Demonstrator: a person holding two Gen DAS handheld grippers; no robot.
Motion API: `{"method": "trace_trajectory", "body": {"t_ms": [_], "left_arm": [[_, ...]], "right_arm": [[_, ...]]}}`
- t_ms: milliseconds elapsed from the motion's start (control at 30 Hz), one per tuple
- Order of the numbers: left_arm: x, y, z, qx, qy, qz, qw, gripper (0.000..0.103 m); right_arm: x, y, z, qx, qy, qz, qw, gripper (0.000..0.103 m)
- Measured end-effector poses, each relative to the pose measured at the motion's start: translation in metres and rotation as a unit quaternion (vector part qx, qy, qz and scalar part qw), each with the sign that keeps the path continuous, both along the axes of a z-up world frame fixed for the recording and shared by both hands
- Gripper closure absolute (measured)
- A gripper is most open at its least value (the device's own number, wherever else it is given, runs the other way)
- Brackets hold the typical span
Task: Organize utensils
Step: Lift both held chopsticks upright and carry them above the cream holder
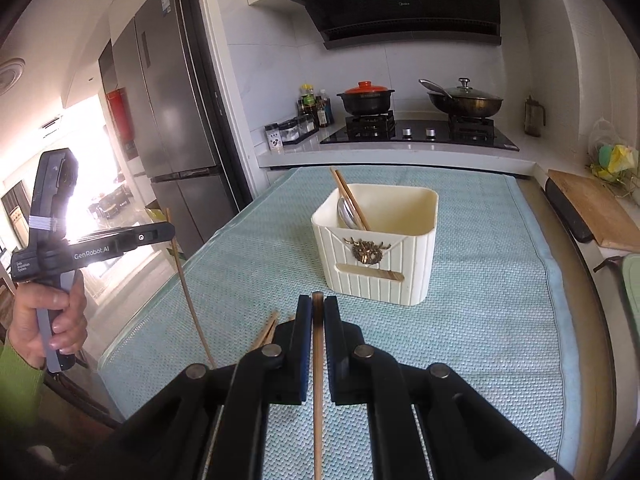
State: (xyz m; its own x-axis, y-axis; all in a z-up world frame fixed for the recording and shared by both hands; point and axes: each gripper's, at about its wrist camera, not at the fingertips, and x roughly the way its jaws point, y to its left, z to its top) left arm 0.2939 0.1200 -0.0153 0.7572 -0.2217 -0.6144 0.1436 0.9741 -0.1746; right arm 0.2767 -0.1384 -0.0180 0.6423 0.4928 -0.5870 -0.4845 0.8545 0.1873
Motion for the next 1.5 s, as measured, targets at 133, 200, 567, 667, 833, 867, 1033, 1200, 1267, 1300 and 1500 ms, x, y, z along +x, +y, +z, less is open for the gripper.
{"method": "trace_trajectory", "body": {"t_ms": [133, 200, 567, 667, 833, 867, 1033, 1200, 1267, 1300, 1500], "left_arm": [[-0.005, -0.003, 0.003, -0.002, -0.005, -0.007, 1.0, 0.1], [-0.008, -0.004, 0.005, -0.002, -0.008, -0.009, 0.9999, 0.1], [-0.016, -0.006, 0.016, -0.017, -0.024, -0.014, 0.9995, 0.1], [-0.017, -0.007, 0.019, -0.017, -0.029, -0.017, 0.9993, 0.1], [-0.019, -0.009, 0.022, -0.021, -0.034, -0.02, 0.999, 0.1], [-0.02, -0.009, 0.022, -0.02, -0.035, -0.02, 0.999, 0.1], [-0.022, -0.011, 0.024, -0.021, -0.038, -0.021, 0.9988, 0.1], [-0.025, -0.012, 0.028, -0.024, -0.043, -0.024, 0.9985, 0.1], [-0.025, -0.013, 0.03, -0.025, -0.046, -0.025, 0.9983, 0.1], [-0.024, -0.013, 0.031, -0.025, -0.047, -0.026, 0.9982, 0.1], [-0.023, -0.014, 0.035, -0.025, -0.053, -0.027, 0.9979, 0.1]], "right_arm": [[-0.009, 0.0, 0.009, 0.003, -0.015, 0.001, 1.0, 0.097], [-0.014, 0.0, 0.014, 0.004, -0.026, 0.001, 1.0, 0.097], [-0.024, -0.001, 0.032, 0.005, -0.068, -0.007, 0.998, 0.097], [-0.023, -0.002, 0.034, 0.008, -0.07, -0.01, 0.997, 0.097], [-0.023, -0.003, 0.039, 0.011, -0.078, -0.012, 0.997, 0.097], [-0.024, -0.003, 0.04, 0.011, -0.08, -0.012, 0.997, 0.097], [-0.026, -0.003, 0.042, 0.008, -0.086, -0.015, 0.996, 0.097], [-0.029, -0.004, 0.046, 0.008, -0.092, -0.016, 0.996, 0.097], [-0.029, -0.004, 0.048, 0.008, -0.094, -0.016, 0.995, 0.097], [-0.029, -0.004, 0.049, 0.009, -0.095, -0.016, 0.995, 0.097], [-0.03, -0.004, 0.057, 0.011, -0.106, -0.018, 0.994, 0.097]]}}
